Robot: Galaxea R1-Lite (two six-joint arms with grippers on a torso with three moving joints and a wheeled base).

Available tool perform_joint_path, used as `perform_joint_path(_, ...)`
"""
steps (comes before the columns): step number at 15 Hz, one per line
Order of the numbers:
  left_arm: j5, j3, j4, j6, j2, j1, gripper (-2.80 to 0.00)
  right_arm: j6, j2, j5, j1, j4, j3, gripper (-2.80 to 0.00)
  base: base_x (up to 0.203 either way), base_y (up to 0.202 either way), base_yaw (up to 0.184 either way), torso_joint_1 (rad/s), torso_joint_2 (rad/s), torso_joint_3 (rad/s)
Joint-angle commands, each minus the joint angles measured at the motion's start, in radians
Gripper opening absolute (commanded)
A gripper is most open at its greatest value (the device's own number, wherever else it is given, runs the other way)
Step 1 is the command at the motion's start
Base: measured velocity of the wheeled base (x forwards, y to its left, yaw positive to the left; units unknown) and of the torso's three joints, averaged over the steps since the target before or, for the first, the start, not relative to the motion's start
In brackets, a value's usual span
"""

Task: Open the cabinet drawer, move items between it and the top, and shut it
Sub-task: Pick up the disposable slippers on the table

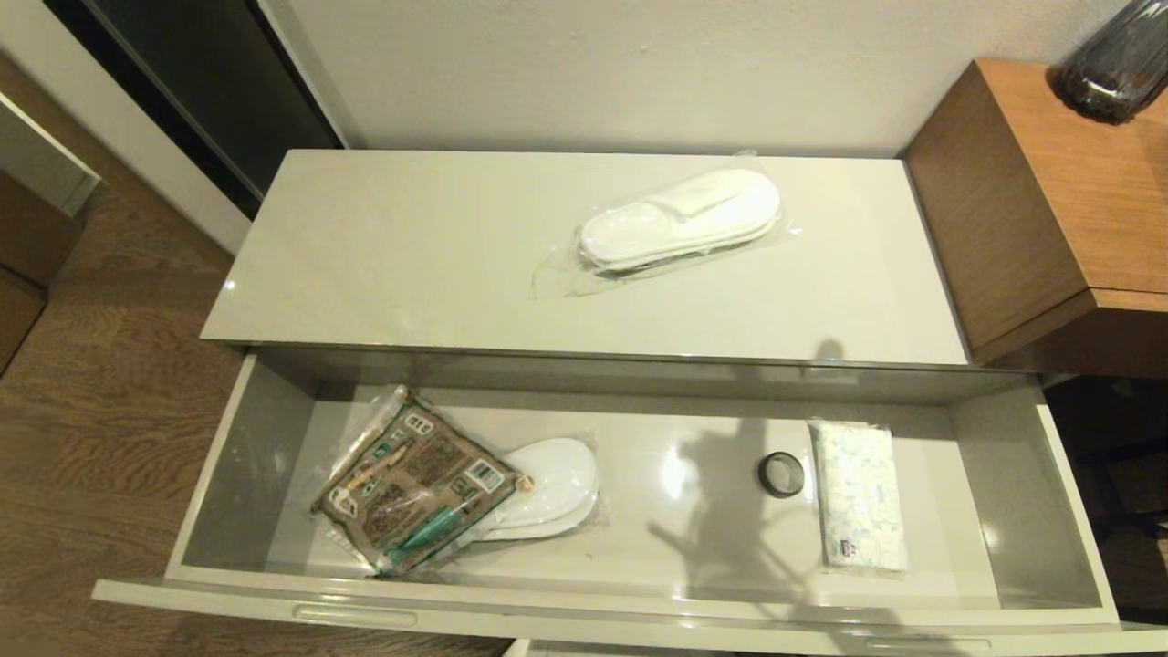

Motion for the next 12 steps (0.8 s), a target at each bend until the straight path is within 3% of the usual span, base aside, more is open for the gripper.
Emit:
perform_joint_path(1, 0.0, 0.0, 0.0, 0.0, 0.002, 0.001, -2.8, -0.003, -0.031, -0.01, 0.019, 0.061, 0.01, -2.8, 0.0, 0.0, 0.0, 0.0, 0.0, 0.0)
perform_joint_path(4, 0.0, 0.0, 0.0, 0.0, 0.002, 0.0, -2.8, -0.001, -0.071, -0.006, 0.033, 0.063, 0.108, -2.8, 0.0, 0.0, 0.0, 0.0, 0.0, 0.0)
perform_joint_path(6, 0.0, 0.0, 0.0, 0.0, 0.002, 0.0, -2.8, -0.017, -0.134, -0.002, 0.037, 0.065, 0.224, -2.8, 0.0, 0.0, 0.0, 0.0, 0.0, 0.0)
perform_joint_path(8, 0.0, 0.0, 0.0, 0.0, 0.002, 0.001, -2.8, 0.017, -0.171, -0.001, 0.051, 0.049, 0.373, -2.8, 0.0, 0.0, 0.0, 0.0, 0.0, 0.0)
perform_joint_path(10, 0.0, 0.0, 0.0, 0.0, 0.002, 0.001, -2.8, 0.053, -0.206, -0.001, 0.149, 0.026, 0.475, -2.8, 0.0, 0.0, 0.0, 0.0, 0.0, 0.0)
perform_joint_path(12, 0.0, 0.0, 0.0, 0.0, 0.002, 0.001, -2.8, 0.119, -0.254, 0.0, 0.198, 0.015, 0.589, -2.8, 0.0, 0.0, 0.0, 0.0, 0.0, 0.0)
